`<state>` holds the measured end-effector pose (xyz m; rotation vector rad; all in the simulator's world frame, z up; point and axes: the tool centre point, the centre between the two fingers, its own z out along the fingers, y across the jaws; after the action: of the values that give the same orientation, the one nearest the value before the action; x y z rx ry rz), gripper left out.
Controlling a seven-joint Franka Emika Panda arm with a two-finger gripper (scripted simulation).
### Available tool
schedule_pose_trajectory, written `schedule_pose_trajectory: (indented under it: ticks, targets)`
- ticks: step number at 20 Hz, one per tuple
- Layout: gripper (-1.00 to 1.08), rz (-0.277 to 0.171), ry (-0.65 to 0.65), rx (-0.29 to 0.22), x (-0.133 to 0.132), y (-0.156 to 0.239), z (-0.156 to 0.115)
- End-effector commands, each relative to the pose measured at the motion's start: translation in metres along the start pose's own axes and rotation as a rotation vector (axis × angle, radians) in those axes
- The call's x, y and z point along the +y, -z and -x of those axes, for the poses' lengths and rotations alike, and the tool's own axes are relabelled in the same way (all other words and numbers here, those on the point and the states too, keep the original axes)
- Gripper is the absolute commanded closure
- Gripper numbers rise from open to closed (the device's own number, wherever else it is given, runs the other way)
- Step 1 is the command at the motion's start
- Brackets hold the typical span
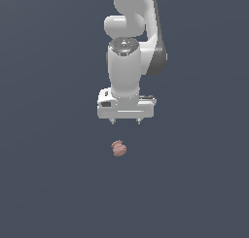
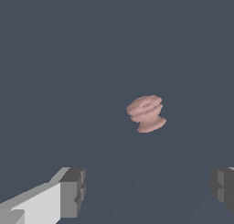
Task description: Pick up the object and move it to a goal position.
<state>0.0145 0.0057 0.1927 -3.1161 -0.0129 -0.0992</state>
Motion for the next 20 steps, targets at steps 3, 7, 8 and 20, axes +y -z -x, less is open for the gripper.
schedule_pose_trajectory:
  ticks: [3,7,8,20]
  targets:
    - [-0.92,0.001,0.007,-0.001,0.001,-0.002,-0.001]
    - [-0.92,0.003,0.034,-0.005,0.003,-0.008,-0.004]
    - [-0.92,0.004,0.044,-0.007,0.004,-0.010,-0.005]
    - [-0.92,0.014,0.263,-0.043,0.022,-0.064,-0.027]
